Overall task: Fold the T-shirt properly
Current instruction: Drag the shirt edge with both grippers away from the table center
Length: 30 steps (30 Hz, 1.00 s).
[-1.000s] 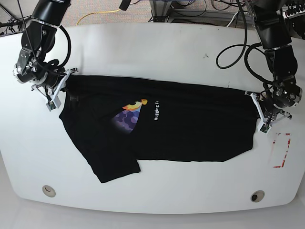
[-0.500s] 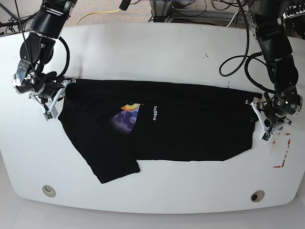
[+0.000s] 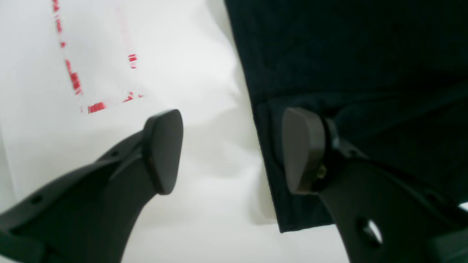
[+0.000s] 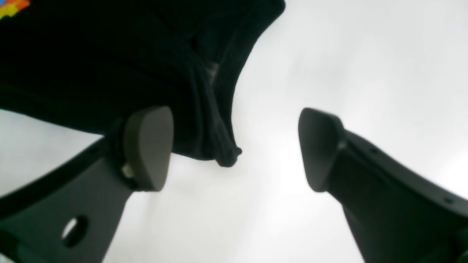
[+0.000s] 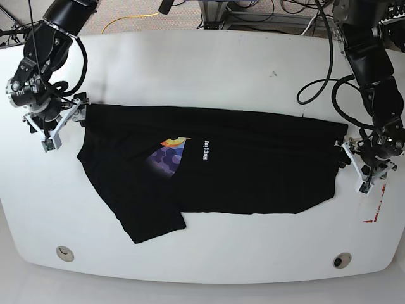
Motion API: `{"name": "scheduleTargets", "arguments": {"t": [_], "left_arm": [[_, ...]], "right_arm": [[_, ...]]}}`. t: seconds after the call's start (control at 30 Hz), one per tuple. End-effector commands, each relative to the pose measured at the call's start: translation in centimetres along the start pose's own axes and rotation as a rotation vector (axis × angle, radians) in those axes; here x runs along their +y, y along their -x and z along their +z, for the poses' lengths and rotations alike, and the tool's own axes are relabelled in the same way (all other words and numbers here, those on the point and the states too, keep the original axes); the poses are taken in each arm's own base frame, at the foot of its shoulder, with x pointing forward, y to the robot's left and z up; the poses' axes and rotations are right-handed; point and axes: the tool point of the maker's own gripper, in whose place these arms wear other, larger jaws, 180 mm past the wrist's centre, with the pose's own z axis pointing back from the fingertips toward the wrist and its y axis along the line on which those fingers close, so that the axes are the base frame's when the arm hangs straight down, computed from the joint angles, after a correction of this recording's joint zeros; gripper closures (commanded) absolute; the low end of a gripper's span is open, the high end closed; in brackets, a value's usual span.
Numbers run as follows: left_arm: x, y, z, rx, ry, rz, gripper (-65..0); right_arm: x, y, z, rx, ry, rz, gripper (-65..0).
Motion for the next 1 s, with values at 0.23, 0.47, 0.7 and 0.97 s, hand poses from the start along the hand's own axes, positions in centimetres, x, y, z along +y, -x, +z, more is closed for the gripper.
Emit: {"name": "scheduleTargets", "arguments": {"t": [0.23,0.47,0.7,0.97], "left_arm": [[-0.6,3.0,0.8,-0.002,-0.005,0.008,-39.9],[-3.5,2.5,0.0,-0.1,0.048,0.036,-39.9],[-4.3,3.7,-1.5,-0.061,0.085,0.085,-39.7],[-4.9,6.4,-2.3,0.007,0.111,0.118,-10.7]], "right_arm": [[0.5,1.7,-0.3,-0.027,-0.014,-0.144,-51.0],[2.3,2.4,-3.1,-0.004,-0.103,-0.236,-51.0],[2.4,2.0,-4.4,-0.027,-0.132,-0.277,-49.5],[2.0,2.9,-4.5,0.004,-0.132,-0.275,-13.8]]}}
